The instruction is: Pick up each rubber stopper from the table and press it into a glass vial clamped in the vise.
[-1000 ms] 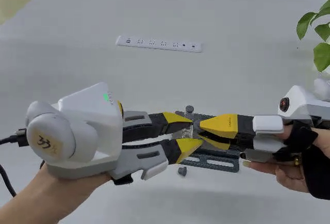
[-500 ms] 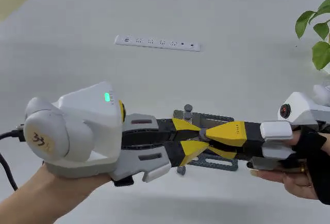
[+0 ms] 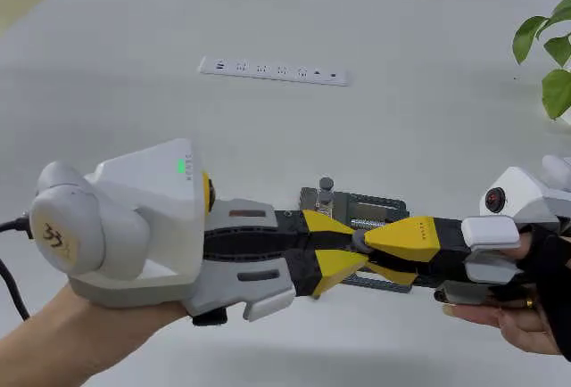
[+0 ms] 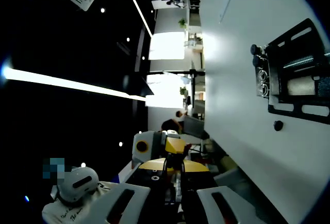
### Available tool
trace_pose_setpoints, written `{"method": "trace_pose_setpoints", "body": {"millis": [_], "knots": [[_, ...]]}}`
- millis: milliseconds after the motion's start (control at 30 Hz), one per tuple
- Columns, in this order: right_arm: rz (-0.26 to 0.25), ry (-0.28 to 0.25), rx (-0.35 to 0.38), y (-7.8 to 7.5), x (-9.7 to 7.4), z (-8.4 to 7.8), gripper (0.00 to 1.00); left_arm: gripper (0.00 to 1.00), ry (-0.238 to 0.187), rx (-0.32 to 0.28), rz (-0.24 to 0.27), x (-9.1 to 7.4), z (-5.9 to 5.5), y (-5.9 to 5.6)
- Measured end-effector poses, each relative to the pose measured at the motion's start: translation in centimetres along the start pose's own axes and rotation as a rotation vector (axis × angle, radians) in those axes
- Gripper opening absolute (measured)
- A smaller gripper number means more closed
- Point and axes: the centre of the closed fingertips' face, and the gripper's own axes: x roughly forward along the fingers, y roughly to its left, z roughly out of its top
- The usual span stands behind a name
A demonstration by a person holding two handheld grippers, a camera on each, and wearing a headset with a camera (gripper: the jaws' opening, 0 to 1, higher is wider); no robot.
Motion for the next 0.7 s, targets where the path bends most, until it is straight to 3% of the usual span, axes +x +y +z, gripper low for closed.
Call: {"method": "trace_pose_setpoints", "body": {"millis": [167,300,400,467,567,700], "knots": [[-0.018,-0.003,-0.078,-0.2,0.0,0.1,0.06,0.04,0.011,0.005,-0.001,0.1,-0.2,0.0],[-0.052,-0.001,-0.204,-0.4,-0.3,0.4,0.07,0.04,0.019,-0.005,-0.001,0.1,-0.5,0.0],[-0.094,-0.003,-0.292,-0.3,-0.7,1.1,0.20,0.04,0.034,-0.023,0.008,0.0,-1.0,0.2],[-0.112,0.019,-0.350,-0.1,-0.8,1.1,0.24,0.04,0.042,-0.030,0.014,-0.1,-1.3,0.3],[-0.213,0.090,-0.537,-0.6,-1.1,1.4,0.27,0.04,0.069,-0.042,0.028,-0.1,-1.9,0.6],[-0.307,0.175,-0.735,-0.8,-1.1,1.8,0.34,0.05,0.100,-0.073,0.044,-0.1,-2.7,0.9]]}}
